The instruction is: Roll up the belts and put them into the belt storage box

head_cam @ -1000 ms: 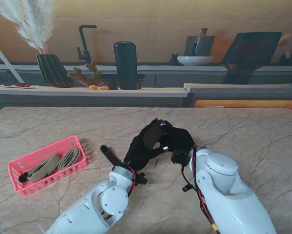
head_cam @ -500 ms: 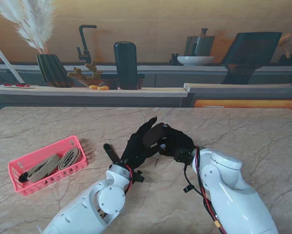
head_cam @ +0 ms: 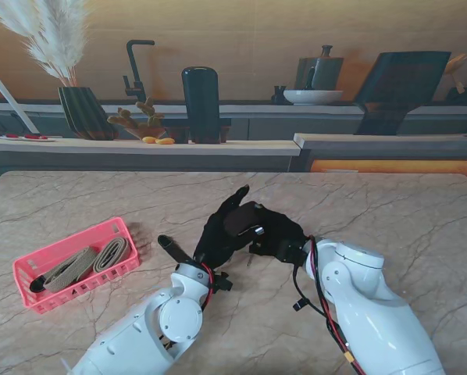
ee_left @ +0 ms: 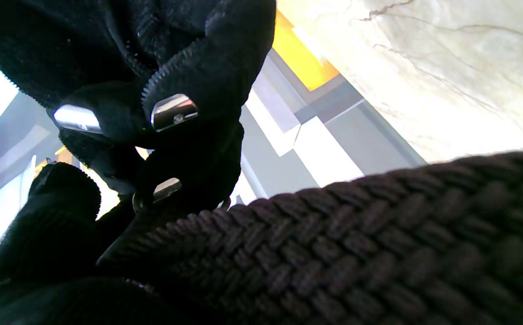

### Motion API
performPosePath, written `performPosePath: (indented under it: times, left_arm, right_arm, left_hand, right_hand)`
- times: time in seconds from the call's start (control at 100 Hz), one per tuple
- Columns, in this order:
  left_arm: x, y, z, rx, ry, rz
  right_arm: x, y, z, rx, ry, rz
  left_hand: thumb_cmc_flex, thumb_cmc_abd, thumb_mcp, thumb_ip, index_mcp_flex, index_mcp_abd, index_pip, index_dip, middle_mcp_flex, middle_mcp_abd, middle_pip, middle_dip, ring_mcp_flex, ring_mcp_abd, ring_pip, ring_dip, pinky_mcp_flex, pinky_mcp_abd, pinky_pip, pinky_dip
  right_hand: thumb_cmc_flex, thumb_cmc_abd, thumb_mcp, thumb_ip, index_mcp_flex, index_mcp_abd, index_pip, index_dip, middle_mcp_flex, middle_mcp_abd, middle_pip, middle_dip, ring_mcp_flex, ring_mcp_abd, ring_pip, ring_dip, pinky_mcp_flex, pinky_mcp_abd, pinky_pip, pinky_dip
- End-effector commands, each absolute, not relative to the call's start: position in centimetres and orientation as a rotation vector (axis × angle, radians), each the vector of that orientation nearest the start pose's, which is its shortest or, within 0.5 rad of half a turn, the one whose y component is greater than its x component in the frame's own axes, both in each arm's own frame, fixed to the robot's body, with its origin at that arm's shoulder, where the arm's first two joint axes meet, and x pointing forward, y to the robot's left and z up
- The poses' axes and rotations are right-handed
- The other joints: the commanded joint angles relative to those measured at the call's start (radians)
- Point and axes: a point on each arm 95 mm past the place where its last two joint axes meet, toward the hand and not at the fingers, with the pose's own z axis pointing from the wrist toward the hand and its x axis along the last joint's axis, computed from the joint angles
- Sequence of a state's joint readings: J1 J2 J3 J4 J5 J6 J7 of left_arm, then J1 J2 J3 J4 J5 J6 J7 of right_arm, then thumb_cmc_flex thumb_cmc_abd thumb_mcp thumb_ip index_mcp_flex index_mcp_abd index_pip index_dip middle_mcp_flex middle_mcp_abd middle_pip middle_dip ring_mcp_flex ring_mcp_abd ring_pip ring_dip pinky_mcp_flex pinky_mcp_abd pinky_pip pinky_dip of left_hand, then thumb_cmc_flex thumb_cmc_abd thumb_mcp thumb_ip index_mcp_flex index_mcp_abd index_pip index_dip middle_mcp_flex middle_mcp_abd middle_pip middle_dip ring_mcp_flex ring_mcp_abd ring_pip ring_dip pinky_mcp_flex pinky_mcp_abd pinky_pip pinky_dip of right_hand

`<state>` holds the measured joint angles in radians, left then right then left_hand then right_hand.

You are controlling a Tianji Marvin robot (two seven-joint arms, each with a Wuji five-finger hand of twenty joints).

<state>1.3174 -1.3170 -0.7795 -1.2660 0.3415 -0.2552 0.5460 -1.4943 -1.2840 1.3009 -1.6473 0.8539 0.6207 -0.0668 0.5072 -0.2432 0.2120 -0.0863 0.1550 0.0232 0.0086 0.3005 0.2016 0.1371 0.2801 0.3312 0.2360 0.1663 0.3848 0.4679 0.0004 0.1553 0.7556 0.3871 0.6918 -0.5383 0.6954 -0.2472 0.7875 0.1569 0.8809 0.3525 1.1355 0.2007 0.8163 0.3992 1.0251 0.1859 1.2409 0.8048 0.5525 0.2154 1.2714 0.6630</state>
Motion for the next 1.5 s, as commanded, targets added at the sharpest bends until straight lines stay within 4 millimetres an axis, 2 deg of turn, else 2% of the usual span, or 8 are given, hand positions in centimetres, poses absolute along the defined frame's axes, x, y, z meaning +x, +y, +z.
performPosePath:
  times: [0.0, 0.06, 0.35, 0.44, 0.53, 0.75, 1.06, 1.49]
  left_arm:
    - [40.8, -15.8, -34.4, -1.572, 0.869, -2.337]
    - [40.8, -15.9, -34.5, -1.573, 0.867, -2.334]
    - [40.9, -16.1, -34.5, -1.603, 0.823, -2.312]
    - [40.8, -16.2, -34.4, -1.623, 0.785, -2.318]
    - [40.7, -16.4, -34.3, -1.644, 0.75, -2.328]
    - [40.2, -16.4, -34.1, -1.676, 0.67, -2.38]
    - [39.6, -16.3, -33.8, -1.736, 0.616, -2.402]
    - [39.3, -15.7, -33.7, -1.771, 0.606, -2.405]
  right_arm:
    - [40.9, 5.9, -31.9, -2.292, -0.004, -1.108]
    - [40.9, 6.1, -32.2, -2.281, -0.024, -1.093]
    - [40.3, 6.7, -32.7, -2.227, -0.183, -1.088]
    - [40.3, 6.7, -32.8, -2.219, -0.247, -1.103]
    - [40.3, 6.7, -33.0, -2.235, -0.307, -1.127]
    - [40.9, 6.3, -33.5, -2.332, -0.457, -1.226]
    - [41.9, 5.4, -34.2, -2.448, -0.561, -1.345]
    - [42.6, 4.0, -33.9, -2.507, -0.76, -1.728]
  left_hand:
    - [0.025, 0.072, -0.023, 0.003, -0.023, -0.031, -0.02, -0.01, -0.002, -0.04, 0.013, -0.008, -0.003, -0.04, 0.006, -0.001, -0.008, -0.044, 0.011, 0.0]
    - [0.135, 0.141, -0.217, 0.028, -0.021, -0.031, -0.017, -0.034, -0.001, -0.04, 0.01, -0.002, -0.002, -0.042, 0.007, 0.0, -0.006, -0.046, 0.011, -0.001]
    - [0.339, 0.293, -0.211, 0.047, -0.019, -0.034, -0.007, 0.001, 0.008, -0.073, 0.052, 0.005, 0.018, -0.068, 0.015, -0.009, 0.0, -0.058, 0.035, 0.011]
    - [0.438, 0.347, -0.229, 0.039, -0.011, -0.02, 0.174, 0.157, 0.038, -0.097, 0.111, 0.011, 0.042, -0.082, 0.027, -0.016, 0.009, -0.053, 0.053, 0.02]
    - [0.5, 0.379, -0.25, 0.019, 0.001, -0.009, 0.569, 0.211, 0.128, -0.101, 0.139, 0.013, 0.079, -0.084, 0.045, -0.021, 0.021, -0.031, 0.076, 0.032]
    - [0.568, 0.334, -0.268, -0.008, 0.247, -0.04, 0.767, 0.124, 0.398, -0.074, 0.192, 0.031, 0.222, -0.056, 0.11, -0.003, 0.076, 0.022, 0.128, 0.057]
    - [0.704, 0.295, -0.258, 0.0, 0.24, -0.03, 0.825, 0.113, 0.426, -0.061, 0.182, 0.036, 0.249, -0.048, 0.113, -0.002, 0.113, 0.038, 0.158, 0.074]
    - [0.783, 0.165, -0.203, 0.024, 0.276, -0.005, 0.829, 0.077, 0.486, -0.045, 0.168, 0.014, 0.3, -0.042, 0.108, -0.03, 0.154, 0.051, 0.171, 0.08]
  right_hand:
    - [0.127, 0.067, 0.118, 0.062, 0.041, -0.152, 0.073, 0.014, -0.01, 0.08, 0.037, 0.017, 0.039, -0.015, 0.044, 0.014, -0.001, -0.023, 0.059, 0.023]
    - [0.128, 0.065, 0.117, 0.062, 0.042, -0.151, 0.071, 0.014, -0.011, 0.08, 0.037, 0.017, 0.036, -0.014, 0.044, 0.015, -0.004, -0.022, 0.058, 0.023]
    - [0.135, 0.064, 0.11, 0.063, 0.041, -0.15, 0.063, 0.016, -0.024, 0.081, 0.023, 0.015, 0.01, -0.002, 0.025, 0.011, -0.032, -0.016, 0.035, 0.019]
    - [0.134, 0.063, 0.099, 0.063, 0.037, -0.156, 0.056, 0.014, -0.031, 0.076, 0.009, 0.012, -0.003, 0.004, 0.006, 0.006, -0.044, -0.012, 0.019, 0.014]
    - [0.128, 0.06, 0.069, 0.071, 0.038, -0.154, 0.049, 0.008, -0.033, 0.072, -0.013, 0.005, -0.016, 0.015, -0.024, -0.001, -0.057, -0.003, -0.004, 0.009]
    - [0.062, 0.063, -0.097, 0.115, -0.024, -0.137, -0.001, -0.006, -0.109, 0.07, -0.087, -0.015, -0.108, 0.041, -0.166, -0.032, -0.122, 0.031, -0.091, -0.009]
    - [0.005, 0.094, -0.147, 0.141, -0.032, -0.142, -0.177, 0.081, -0.195, 0.069, -0.152, -0.029, -0.2, 0.074, -0.4, -0.1, -0.178, 0.058, -0.18, -0.018]
    - [-0.044, 0.087, -0.127, 0.15, -0.015, -0.144, -0.243, 0.136, -0.212, 0.068, -0.151, -0.026, -0.228, 0.071, -0.441, -0.113, -0.19, 0.064, -0.196, -0.014]
